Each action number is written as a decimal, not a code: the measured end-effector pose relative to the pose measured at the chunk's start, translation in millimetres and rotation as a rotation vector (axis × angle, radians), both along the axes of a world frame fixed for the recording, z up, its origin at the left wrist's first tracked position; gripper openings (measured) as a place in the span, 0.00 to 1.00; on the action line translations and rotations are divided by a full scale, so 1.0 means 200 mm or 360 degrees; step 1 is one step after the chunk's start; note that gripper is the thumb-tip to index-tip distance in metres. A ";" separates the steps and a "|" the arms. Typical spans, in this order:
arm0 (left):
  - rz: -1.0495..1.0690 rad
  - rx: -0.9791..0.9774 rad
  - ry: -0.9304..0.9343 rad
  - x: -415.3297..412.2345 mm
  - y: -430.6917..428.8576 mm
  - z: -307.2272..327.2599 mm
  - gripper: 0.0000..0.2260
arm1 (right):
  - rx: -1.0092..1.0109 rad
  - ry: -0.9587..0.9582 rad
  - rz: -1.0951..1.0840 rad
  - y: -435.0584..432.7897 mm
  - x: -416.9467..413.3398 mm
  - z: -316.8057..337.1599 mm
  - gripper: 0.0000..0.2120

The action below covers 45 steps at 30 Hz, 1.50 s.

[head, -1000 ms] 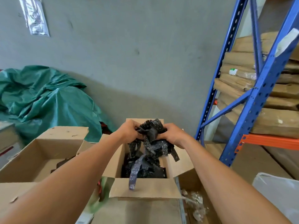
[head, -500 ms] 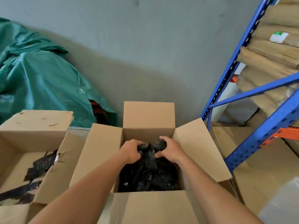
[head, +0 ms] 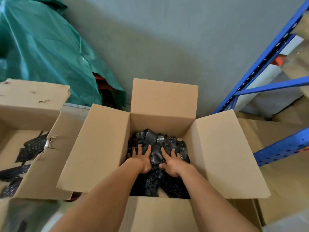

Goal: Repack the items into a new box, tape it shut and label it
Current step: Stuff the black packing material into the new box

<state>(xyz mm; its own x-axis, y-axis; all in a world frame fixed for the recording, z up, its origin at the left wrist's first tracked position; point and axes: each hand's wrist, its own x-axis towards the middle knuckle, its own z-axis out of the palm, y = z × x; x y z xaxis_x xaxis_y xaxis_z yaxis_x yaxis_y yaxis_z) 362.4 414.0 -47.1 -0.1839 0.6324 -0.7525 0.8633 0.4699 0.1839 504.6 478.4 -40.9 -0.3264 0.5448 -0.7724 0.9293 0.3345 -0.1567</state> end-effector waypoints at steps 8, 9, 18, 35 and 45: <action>0.0152 0.0288 -0.0111 -0.04 0.05 0.12 0.40 | -0.0104 -0.0014 0.0125 0.04 0.01 0.15 0.55; 0.0123 0.0306 -0.0090 -0.03 0.05 0.12 0.41 | -0.0104 -0.0072 0.0186 0.01 0.02 0.16 0.58; 0.0086 0.0304 0.0038 0.02 -0.02 0.11 0.38 | -0.0066 0.0212 0.0011 0.04 0.08 0.13 0.69; -0.0168 0.0108 0.0149 0.03 0.04 -0.04 0.35 | -0.0100 0.0100 0.0288 0.04 0.10 0.02 0.70; -0.0065 0.0057 0.0190 0.08 -0.01 -0.04 0.47 | 0.0021 0.0019 0.0472 0.03 0.11 -0.01 0.47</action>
<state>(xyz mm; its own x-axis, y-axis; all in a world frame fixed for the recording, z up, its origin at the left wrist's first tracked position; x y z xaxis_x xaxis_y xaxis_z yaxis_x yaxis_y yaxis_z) 378.4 411.1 -54.9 -0.2444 0.6673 -0.7035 0.8983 0.4290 0.0948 525.9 484.3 -43.4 -0.4817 0.4342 -0.7612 0.7888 0.5932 -0.1608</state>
